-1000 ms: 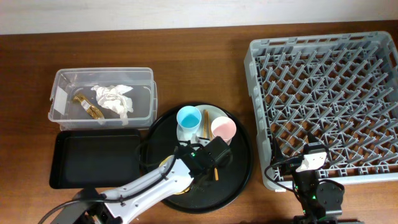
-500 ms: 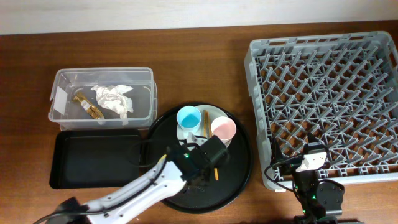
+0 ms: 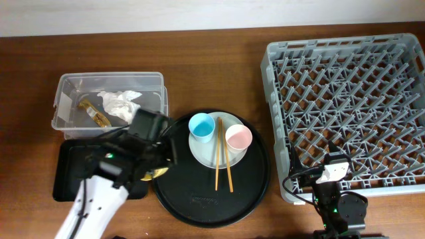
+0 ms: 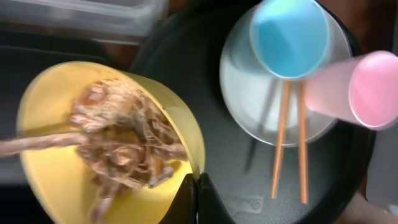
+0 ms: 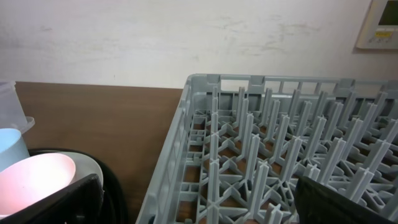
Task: Sort waste into correct bins and load items into the dishwasher rack
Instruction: 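Tip the yellow bowl over the black tray to dump the scraps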
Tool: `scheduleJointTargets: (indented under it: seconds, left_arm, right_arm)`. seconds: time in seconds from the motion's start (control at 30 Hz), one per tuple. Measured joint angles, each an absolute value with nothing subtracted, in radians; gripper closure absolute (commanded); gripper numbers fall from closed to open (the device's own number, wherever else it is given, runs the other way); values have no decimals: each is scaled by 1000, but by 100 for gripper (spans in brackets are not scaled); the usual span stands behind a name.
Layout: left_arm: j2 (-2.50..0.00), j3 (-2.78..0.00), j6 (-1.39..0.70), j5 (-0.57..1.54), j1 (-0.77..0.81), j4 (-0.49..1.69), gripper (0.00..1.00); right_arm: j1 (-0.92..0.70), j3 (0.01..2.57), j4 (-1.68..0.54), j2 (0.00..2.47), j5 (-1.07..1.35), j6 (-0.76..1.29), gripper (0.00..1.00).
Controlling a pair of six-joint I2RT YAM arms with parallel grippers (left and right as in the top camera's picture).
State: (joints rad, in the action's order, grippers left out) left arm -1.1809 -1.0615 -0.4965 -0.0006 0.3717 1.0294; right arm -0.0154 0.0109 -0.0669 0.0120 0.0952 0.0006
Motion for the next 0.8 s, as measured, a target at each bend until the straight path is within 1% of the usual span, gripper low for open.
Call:
scheduleJointTargets:
  seconds: [0.03, 0.07, 0.1, 0.17, 0.2, 0.27, 0.33, 0.43, 0.6, 0.67, 0.8]
  left_arm:
    - [-1163, -1062, -477, -1, 305, 1037, 100]
    - [-1140, -1062, -439, 0, 194, 1047, 100]
    - [-1138, -1063, -413, 29, 155, 1053, 100]
    - [-1139, -1063, -337, 91, -51, 1092, 100]
    - [-1139, -1063, -298, 132, -113, 1102, 100]
    - [-1139, -1063, -220, 239, -252, 1102, 100]
    - [-1134, -1021, -138, 418, -406, 1037, 100]
    - [-1136, -894, -103, 631, -547, 923, 100]
    - [-1172, -810, -90, 818, -666, 816, 100]
    - [-1232, -791, -71, 905, -726, 802, 100]
    - [-1352, -789, 17, 1147, -916, 810, 100]
  right_arm:
    - [-15, 11, -67, 12, 96, 0, 1]
    - [-15, 11, -67, 12, 96, 0, 1]
    - [-15, 11, -67, 12, 96, 1, 1]
    - [-15, 11, -67, 12, 96, 0, 2]
    - [-15, 11, -67, 12, 95, 0, 1]
    - [-15, 11, -67, 12, 96, 0, 1]
    - [-15, 11, -67, 12, 96, 1, 1]
    - [-15, 11, -67, 12, 96, 0, 1]
    - [-15, 11, -67, 12, 96, 0, 2]
    - [-15, 11, -67, 12, 96, 0, 2]
    - [-15, 11, -67, 12, 96, 0, 1]
